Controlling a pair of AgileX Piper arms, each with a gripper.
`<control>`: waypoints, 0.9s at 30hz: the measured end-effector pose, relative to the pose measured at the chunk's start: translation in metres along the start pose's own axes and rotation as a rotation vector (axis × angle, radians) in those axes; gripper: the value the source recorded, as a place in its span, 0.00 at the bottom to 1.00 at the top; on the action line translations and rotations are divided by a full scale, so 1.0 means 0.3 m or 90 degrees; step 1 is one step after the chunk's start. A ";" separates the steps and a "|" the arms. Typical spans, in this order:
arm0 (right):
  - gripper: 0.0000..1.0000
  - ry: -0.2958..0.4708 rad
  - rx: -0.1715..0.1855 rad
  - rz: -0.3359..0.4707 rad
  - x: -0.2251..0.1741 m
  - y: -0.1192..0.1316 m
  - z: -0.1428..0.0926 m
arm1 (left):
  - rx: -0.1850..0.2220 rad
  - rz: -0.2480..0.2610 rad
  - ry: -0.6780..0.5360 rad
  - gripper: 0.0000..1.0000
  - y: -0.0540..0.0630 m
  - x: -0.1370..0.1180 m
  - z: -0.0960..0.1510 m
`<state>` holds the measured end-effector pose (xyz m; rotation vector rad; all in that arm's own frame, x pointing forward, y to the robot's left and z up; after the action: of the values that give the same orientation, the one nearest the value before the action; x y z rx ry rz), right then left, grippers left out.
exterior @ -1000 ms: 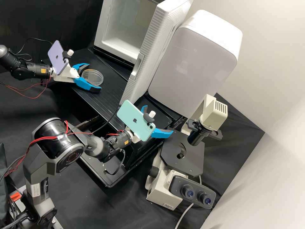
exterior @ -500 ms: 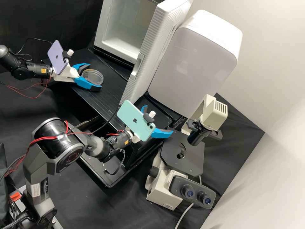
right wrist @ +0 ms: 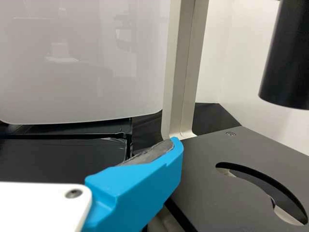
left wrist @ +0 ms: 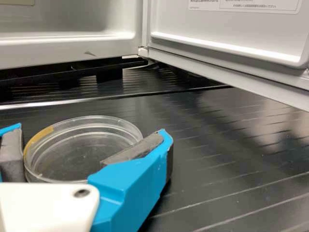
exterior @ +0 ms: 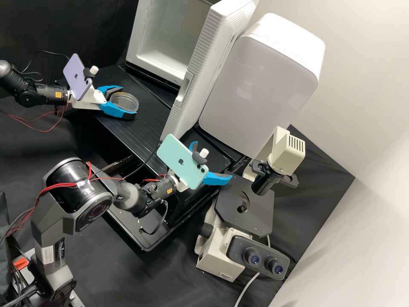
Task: Place the petri dish in the incubator
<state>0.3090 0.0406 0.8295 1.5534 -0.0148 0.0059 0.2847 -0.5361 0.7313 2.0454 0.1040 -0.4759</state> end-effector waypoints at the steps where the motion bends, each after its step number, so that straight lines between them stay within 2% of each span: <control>1: 1.00 0.000 0.000 0.000 0.000 0.000 0.000 | 0.000 0.000 0.000 0.00 0.000 0.000 0.000; 20: 1.00 0.000 0.000 0.000 0.000 0.000 0.000 | 0.000 0.002 0.001 0.00 0.001 0.000 -0.001; 27: 1.00 0.000 0.000 0.000 0.000 0.000 0.000 | -0.011 -0.004 0.008 0.00 0.035 -0.010 0.003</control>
<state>0.3090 0.0406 0.8295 1.5534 -0.0148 0.0059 0.2845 -0.5417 0.7408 2.0321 0.1217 -0.4639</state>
